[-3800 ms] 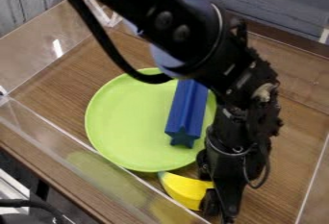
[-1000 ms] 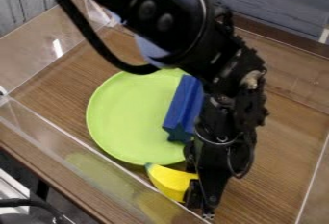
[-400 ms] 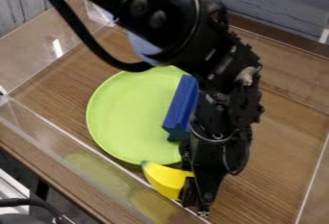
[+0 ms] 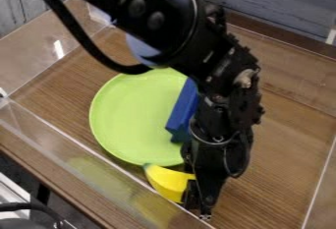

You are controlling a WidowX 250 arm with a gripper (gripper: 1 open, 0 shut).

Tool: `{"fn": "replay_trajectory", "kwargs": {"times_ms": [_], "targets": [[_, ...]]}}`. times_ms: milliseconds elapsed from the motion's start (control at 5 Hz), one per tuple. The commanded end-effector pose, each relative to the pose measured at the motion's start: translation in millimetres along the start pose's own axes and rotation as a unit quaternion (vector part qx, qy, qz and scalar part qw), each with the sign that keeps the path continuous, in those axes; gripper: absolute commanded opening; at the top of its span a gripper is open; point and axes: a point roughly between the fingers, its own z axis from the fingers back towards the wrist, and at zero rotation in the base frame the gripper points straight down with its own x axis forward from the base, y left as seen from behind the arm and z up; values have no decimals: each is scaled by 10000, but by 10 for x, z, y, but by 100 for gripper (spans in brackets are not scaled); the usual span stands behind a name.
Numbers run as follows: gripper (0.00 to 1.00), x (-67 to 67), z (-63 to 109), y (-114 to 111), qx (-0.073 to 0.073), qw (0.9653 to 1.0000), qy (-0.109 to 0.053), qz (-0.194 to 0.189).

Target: Put the banana in the green plate

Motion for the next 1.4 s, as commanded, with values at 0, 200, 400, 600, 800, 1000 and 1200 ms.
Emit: {"fn": "replay_trajectory", "kwargs": {"times_ms": [0,200,400,600,800,1000,1200], "targets": [[0,-2,-11,46,58,9999,-79,39],[0,-7,-48,59,64,9999,-93,35],[0,-15,-48,74,78,9999,-102,25],[0,-24,-50,90,94,9999,-111,12],[0,-33,-48,106,111,9999,-118,-1],[0,-41,-46,121,128,9998,-128,-16],[0,-48,-42,136,145,9998,-139,-26]]}}
